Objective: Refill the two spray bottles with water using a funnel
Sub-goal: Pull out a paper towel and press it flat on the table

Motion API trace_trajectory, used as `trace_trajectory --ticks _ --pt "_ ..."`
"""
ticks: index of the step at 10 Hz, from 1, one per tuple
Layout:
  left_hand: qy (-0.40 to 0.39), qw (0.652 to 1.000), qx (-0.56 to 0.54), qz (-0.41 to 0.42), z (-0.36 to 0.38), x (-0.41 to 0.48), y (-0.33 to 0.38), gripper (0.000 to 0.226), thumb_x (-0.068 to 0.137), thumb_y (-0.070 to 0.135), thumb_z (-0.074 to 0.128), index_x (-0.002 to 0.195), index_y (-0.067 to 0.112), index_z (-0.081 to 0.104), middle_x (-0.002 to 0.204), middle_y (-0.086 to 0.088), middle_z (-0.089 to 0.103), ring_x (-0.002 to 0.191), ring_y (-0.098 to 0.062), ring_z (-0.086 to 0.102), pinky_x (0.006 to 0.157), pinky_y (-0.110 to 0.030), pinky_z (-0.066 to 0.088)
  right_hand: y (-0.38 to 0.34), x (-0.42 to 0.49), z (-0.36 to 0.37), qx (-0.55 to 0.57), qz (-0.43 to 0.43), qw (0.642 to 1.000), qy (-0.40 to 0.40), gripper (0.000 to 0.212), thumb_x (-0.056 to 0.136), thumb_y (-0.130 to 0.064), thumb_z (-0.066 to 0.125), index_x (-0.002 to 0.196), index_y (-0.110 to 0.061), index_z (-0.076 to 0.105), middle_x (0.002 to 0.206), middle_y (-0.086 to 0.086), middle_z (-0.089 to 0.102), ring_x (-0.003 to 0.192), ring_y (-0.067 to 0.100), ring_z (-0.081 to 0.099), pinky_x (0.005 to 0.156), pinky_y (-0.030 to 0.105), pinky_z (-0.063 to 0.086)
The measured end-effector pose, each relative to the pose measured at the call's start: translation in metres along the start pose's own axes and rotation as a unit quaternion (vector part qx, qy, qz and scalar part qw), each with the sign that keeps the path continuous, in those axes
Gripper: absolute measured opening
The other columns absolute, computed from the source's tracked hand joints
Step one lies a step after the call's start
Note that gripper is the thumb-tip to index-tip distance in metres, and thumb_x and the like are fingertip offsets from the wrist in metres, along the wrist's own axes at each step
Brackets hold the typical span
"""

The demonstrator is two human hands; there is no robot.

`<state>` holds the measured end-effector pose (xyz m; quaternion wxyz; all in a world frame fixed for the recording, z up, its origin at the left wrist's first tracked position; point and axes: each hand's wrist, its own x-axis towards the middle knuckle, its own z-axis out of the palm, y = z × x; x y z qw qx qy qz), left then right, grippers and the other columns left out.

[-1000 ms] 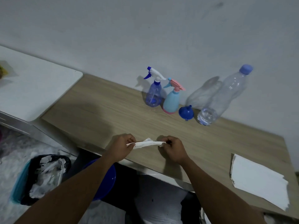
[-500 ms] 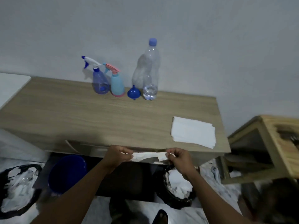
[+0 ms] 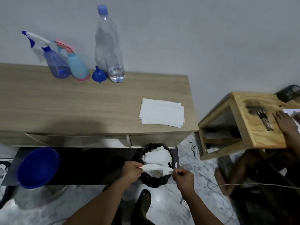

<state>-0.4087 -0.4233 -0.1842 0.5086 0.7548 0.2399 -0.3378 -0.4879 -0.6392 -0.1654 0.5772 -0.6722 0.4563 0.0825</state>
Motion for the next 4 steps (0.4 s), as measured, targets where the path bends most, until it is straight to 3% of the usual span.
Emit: trace_trajectory --ticks 1,2,3,4 --pt "-0.042 0.999 -0.004 0.003 0.020 0.011 0.003 0.034 0.085 -0.004 0.068 0.116 0.010 0.070 0.086 0.000 0.068 0.078 -0.020 0.066 0.084 -0.040 0.060 -0.007 0.007 -0.001 0.002 -0.004 0.999 -0.039 0.021 0.088 0.004 0.069 0.108 0.000 0.073 0.094 0.010 0.073 0.075 0.014 0.066 0.058 0.015 0.051" --pt "-0.097 0.995 0.004 -0.010 0.032 0.019 0.004 0.052 0.086 -0.001 0.065 0.131 0.026 0.060 0.101 -0.007 0.067 0.086 -0.026 0.070 0.082 -0.040 0.061 -0.019 0.008 -0.001 -0.035 -0.012 0.995 -0.092 0.048 0.094 0.004 0.062 0.138 -0.011 0.056 0.128 -0.002 0.056 0.111 0.014 0.054 0.059 0.007 0.050" --pt "-0.107 0.992 0.061 0.018 0.034 0.024 0.001 0.060 0.085 0.003 0.069 0.139 0.025 0.054 0.120 -0.007 0.064 0.093 -0.018 0.068 0.075 -0.023 0.056 -0.033 0.004 -0.004 -0.040 -0.008 0.995 -0.088 0.054 0.095 0.011 0.055 0.145 -0.006 0.046 0.123 -0.002 0.047 0.115 0.014 0.045 0.057 0.001 0.047" --pt "-0.079 0.996 0.032 0.034 0.027 0.018 0.004 0.060 0.086 0.004 0.072 0.140 0.019 0.052 0.128 -0.006 0.061 0.102 -0.017 0.063 0.072 -0.015 0.050 -0.037 -0.008 -0.006 -0.045 -0.011 0.996 -0.080 0.054 0.095 0.009 0.055 0.146 -0.005 0.044 0.121 -0.002 0.048 0.121 0.018 0.048 0.060 0.003 0.047"
